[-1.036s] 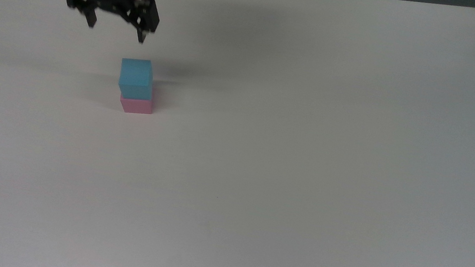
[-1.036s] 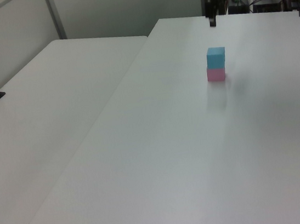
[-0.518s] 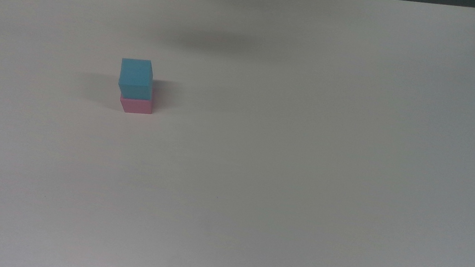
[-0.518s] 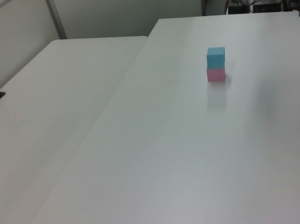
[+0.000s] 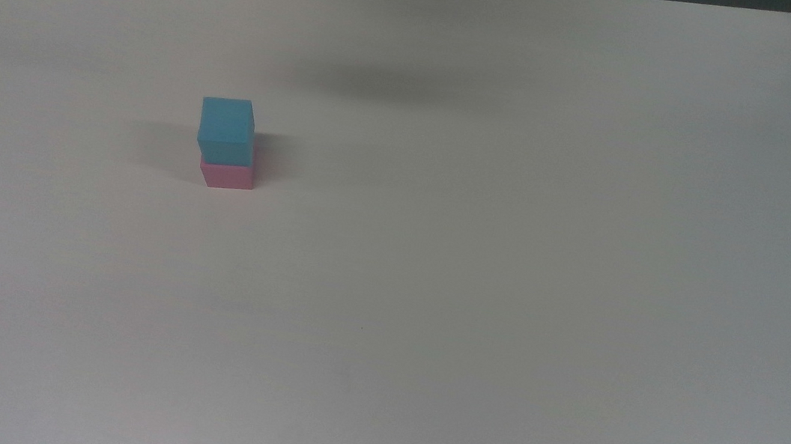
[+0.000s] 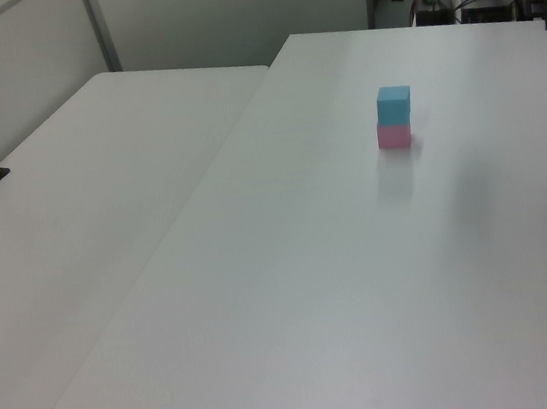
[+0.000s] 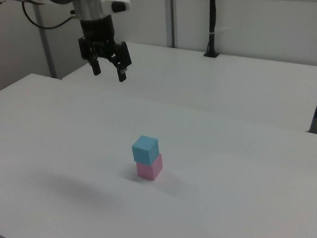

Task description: Put blue cube on pink cube

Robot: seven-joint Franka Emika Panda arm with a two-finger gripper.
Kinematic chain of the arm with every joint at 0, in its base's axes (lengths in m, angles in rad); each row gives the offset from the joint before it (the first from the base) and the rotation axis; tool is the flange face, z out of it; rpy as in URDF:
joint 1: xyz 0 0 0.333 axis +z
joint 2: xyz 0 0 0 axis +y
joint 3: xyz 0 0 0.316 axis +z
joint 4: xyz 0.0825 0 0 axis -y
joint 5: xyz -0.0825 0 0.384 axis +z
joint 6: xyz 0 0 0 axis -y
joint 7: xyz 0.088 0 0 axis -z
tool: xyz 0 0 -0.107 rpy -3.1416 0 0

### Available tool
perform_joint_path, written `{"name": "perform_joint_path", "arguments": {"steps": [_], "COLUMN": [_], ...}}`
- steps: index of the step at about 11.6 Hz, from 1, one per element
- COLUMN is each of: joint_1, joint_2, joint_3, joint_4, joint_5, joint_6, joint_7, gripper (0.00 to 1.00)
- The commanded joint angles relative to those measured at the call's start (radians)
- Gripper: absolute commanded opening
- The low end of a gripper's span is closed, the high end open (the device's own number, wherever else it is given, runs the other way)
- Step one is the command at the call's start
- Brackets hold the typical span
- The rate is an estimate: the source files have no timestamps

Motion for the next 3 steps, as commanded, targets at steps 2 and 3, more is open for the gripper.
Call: {"name": "perform_joint_path", "arguments": {"steps": [2, 3], "joint_1": [0.024, 0.019], "joint_2": [-0.017, -0.017], "joint_3": [-0.029, -0.029], "joint_4": [-0.027, -0.027], "joint_5": [0.001, 0.005], "joint_6": [0.03, 0.03], "joint_7": [-0.027, -0.027], "gripper": [1.0, 1.0]}}
